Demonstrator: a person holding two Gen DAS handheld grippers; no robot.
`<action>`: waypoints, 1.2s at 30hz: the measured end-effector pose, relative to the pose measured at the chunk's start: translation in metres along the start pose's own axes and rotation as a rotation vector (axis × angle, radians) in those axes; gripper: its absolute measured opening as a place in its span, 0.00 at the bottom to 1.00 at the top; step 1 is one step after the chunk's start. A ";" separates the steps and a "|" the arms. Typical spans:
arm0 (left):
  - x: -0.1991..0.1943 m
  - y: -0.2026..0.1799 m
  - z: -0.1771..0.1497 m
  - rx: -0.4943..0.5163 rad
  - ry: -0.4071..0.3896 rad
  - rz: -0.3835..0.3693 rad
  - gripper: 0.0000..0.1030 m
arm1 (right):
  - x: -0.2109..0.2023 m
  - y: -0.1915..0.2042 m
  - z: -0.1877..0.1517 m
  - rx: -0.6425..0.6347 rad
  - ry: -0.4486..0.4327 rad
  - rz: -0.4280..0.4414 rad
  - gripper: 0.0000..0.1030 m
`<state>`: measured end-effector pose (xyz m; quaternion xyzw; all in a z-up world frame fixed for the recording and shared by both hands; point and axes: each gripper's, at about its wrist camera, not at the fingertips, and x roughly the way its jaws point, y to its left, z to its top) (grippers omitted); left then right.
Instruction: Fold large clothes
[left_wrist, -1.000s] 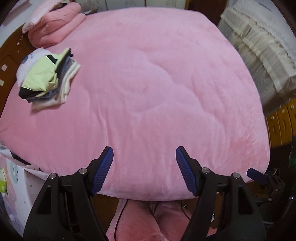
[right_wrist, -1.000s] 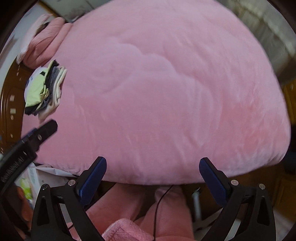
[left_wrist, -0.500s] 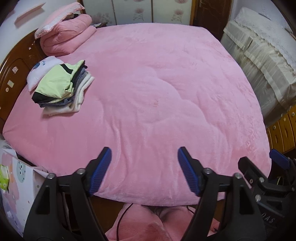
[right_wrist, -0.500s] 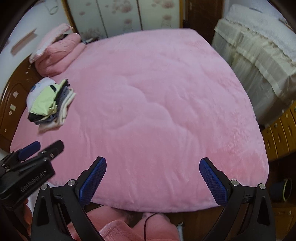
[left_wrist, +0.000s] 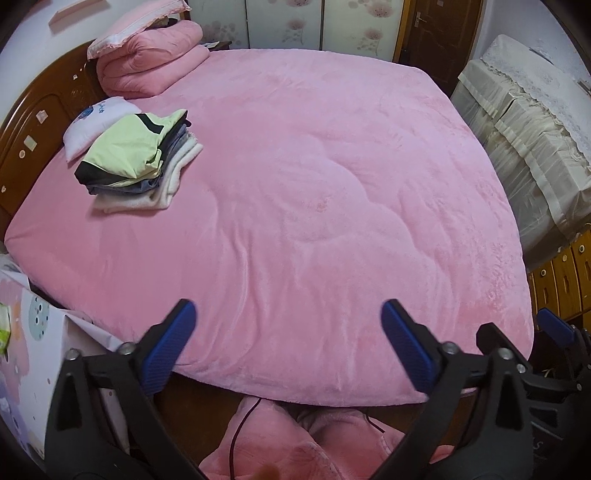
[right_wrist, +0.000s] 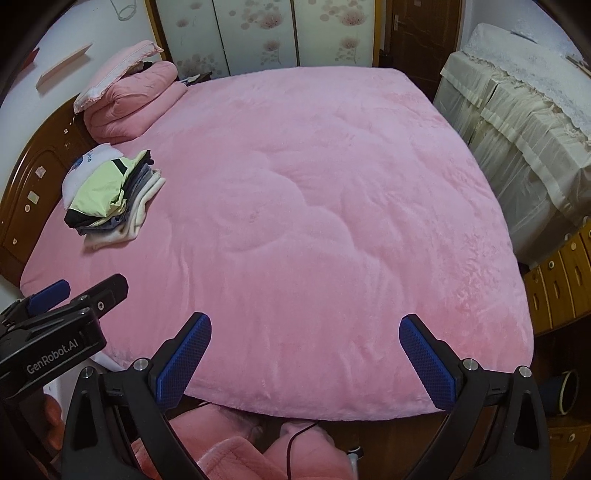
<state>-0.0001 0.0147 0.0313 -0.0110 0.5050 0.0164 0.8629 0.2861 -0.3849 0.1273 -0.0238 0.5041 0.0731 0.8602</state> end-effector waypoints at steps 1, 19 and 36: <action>-0.001 -0.001 0.000 0.001 -0.005 0.000 1.00 | -0.006 0.003 0.000 -0.010 -0.010 -0.004 1.00; -0.016 -0.014 -0.003 0.024 -0.037 -0.002 1.00 | -0.041 -0.013 0.003 0.002 -0.015 -0.026 1.00; -0.009 -0.023 -0.005 0.069 -0.009 -0.010 1.00 | -0.052 -0.047 -0.005 0.094 0.010 -0.039 1.00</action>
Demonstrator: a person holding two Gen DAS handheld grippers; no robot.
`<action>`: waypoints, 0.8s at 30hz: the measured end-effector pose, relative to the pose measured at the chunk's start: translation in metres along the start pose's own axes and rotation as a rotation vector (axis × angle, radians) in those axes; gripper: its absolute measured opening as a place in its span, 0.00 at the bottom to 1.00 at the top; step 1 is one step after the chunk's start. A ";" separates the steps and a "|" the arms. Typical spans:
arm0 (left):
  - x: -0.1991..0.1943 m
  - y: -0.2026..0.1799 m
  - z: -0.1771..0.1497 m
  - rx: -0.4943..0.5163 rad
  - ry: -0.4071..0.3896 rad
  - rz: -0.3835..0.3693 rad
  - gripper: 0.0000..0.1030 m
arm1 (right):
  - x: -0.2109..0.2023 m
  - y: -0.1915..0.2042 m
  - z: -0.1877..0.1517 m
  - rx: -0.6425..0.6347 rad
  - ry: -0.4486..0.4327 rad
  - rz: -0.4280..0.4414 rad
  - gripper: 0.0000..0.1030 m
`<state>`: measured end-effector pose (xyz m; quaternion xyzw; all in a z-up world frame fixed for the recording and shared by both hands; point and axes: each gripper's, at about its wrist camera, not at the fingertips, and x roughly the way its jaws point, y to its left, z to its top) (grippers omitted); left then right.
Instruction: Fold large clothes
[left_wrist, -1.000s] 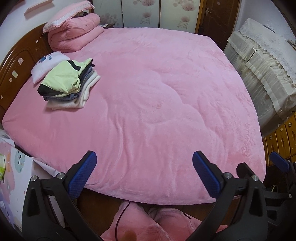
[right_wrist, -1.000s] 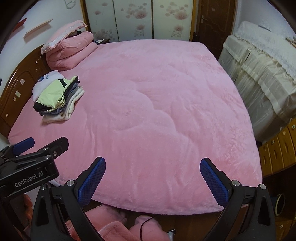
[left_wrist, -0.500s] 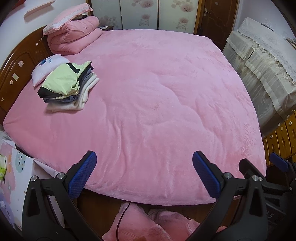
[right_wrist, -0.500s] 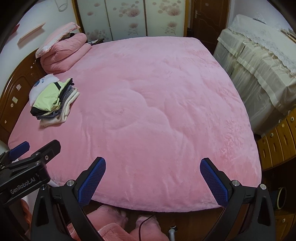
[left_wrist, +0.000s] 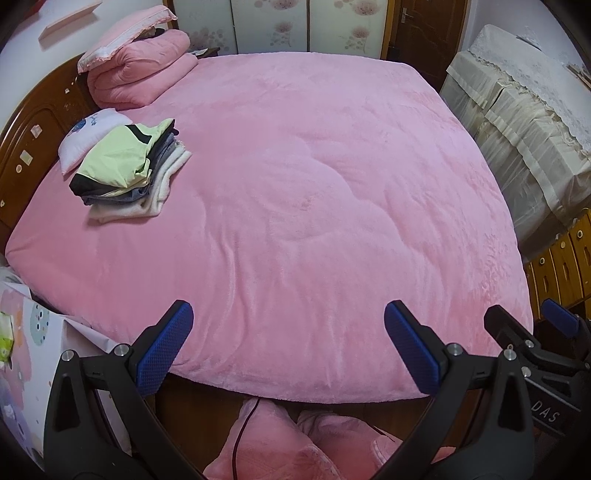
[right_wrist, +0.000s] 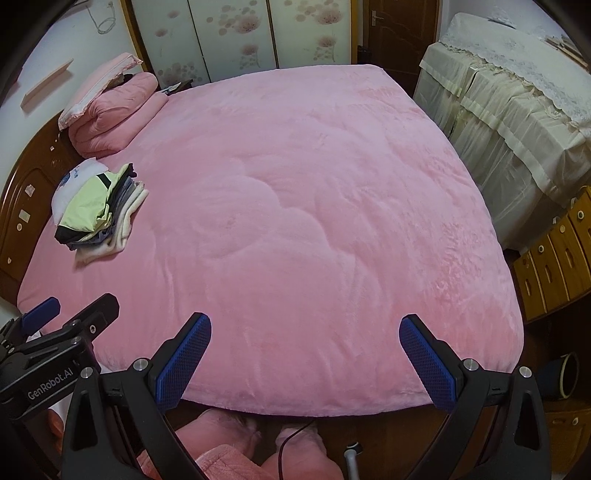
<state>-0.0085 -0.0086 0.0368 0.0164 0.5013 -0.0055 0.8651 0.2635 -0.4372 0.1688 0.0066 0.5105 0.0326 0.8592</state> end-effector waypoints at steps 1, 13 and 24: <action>0.000 -0.001 -0.001 0.002 -0.001 0.001 1.00 | 0.000 0.001 -0.002 0.001 0.000 0.000 1.00; 0.001 -0.002 -0.002 0.006 0.005 0.005 1.00 | 0.004 0.002 -0.004 -0.004 0.018 0.015 1.00; 0.002 0.003 -0.001 0.002 0.013 0.017 1.00 | 0.011 0.010 -0.008 -0.015 0.022 0.020 1.00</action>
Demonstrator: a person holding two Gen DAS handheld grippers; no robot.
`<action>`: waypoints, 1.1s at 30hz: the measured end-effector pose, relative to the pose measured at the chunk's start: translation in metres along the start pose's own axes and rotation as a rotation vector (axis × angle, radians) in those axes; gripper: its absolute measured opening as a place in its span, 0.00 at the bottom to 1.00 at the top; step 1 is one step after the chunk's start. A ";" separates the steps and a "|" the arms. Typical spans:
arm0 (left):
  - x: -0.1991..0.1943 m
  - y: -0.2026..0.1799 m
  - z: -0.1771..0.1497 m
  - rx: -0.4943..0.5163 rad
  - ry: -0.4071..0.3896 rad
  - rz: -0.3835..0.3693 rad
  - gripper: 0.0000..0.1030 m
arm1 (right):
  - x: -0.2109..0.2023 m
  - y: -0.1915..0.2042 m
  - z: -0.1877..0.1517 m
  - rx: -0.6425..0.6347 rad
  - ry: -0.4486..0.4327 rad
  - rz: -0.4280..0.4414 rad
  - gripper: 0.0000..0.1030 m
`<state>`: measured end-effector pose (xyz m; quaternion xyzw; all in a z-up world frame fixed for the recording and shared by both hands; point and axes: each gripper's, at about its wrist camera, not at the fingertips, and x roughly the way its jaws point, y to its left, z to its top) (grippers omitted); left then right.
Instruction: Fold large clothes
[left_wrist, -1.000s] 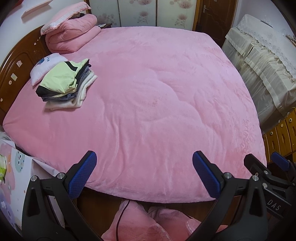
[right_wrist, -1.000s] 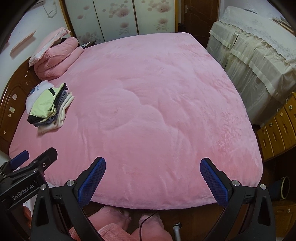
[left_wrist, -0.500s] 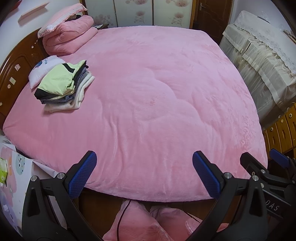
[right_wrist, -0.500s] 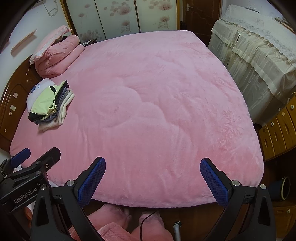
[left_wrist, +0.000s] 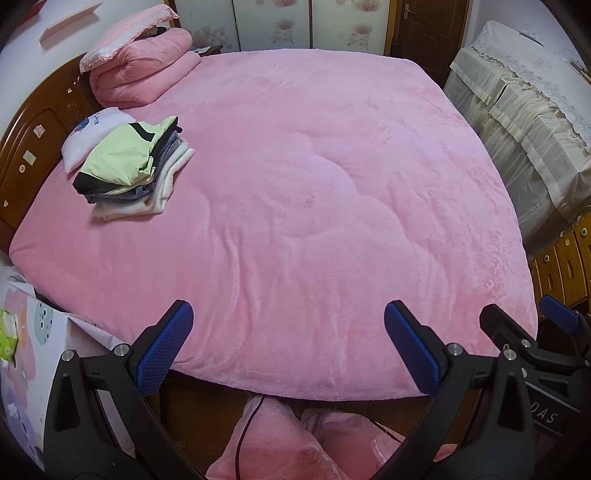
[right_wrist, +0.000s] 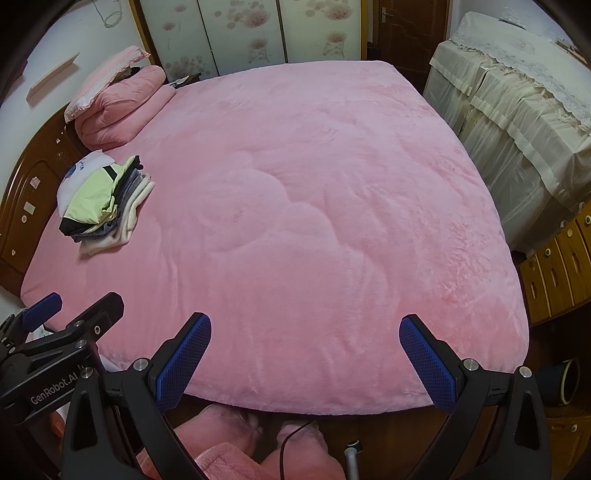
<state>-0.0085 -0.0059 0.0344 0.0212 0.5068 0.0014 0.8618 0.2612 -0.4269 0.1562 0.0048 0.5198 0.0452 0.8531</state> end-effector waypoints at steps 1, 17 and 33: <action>0.000 0.000 0.000 0.000 -0.001 -0.001 1.00 | 0.001 0.001 0.000 0.001 0.001 0.000 1.00; 0.000 0.001 -0.002 0.000 -0.004 0.014 1.00 | 0.007 0.006 0.001 0.002 0.003 0.007 1.00; 0.002 -0.003 0.002 0.015 0.000 0.014 1.00 | 0.015 0.006 0.001 0.022 0.008 0.009 1.00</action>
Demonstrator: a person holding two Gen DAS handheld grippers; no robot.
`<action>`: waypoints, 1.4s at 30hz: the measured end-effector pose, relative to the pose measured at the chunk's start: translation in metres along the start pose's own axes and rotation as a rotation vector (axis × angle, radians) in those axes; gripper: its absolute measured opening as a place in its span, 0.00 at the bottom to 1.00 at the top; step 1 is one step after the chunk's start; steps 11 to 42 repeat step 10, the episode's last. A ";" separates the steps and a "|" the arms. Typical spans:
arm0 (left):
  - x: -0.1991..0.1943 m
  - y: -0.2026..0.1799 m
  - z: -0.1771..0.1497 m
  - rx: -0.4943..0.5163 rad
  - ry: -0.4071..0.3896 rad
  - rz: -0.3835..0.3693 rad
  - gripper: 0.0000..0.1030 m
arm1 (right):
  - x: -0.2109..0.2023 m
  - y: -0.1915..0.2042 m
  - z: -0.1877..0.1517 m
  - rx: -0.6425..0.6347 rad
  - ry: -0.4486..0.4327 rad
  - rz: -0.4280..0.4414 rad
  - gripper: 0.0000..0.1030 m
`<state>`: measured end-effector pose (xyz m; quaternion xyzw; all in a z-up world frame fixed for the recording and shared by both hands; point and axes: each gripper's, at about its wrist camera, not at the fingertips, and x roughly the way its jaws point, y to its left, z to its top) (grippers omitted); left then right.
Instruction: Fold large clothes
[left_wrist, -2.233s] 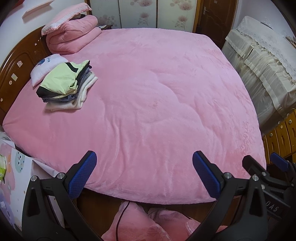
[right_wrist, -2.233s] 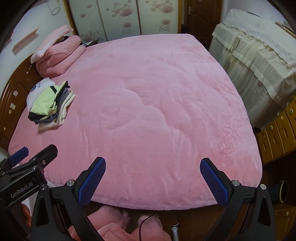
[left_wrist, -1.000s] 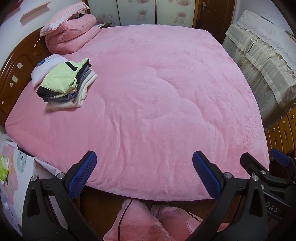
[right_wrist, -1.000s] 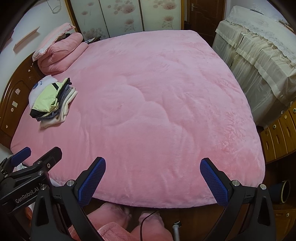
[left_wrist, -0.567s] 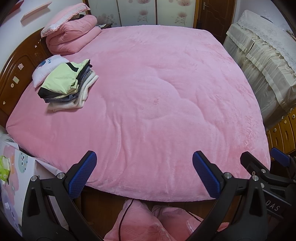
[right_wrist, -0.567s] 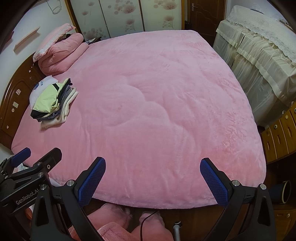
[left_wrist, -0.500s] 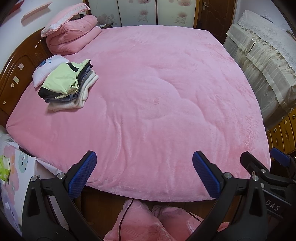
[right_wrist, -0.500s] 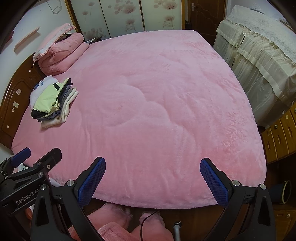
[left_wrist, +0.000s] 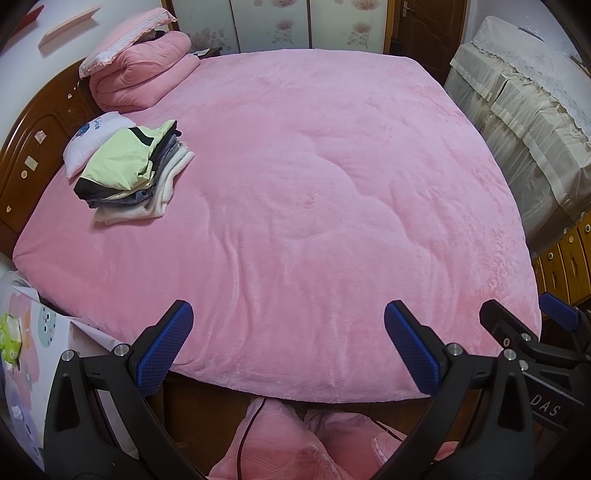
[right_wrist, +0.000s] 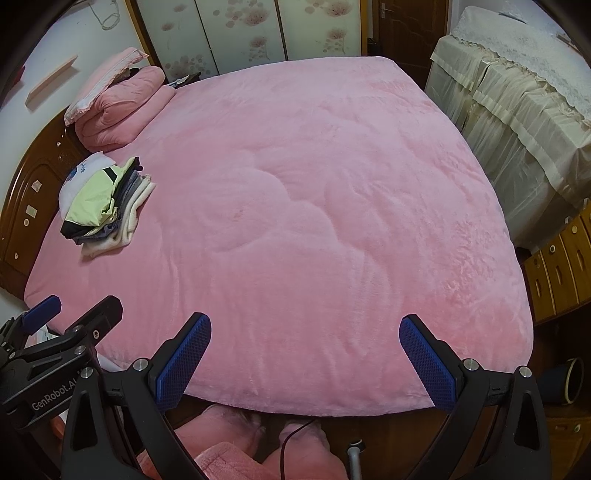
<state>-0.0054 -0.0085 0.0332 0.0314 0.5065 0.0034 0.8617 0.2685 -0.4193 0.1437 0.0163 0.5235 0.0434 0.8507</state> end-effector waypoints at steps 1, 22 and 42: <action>0.001 -0.001 0.001 0.005 0.001 0.001 1.00 | 0.000 0.000 -0.001 0.005 0.000 -0.001 1.00; 0.008 -0.002 0.007 0.041 0.005 -0.007 1.00 | 0.006 -0.005 -0.004 0.049 0.013 0.000 1.00; 0.008 -0.002 0.007 0.041 0.005 -0.007 1.00 | 0.006 -0.005 -0.004 0.049 0.013 0.000 1.00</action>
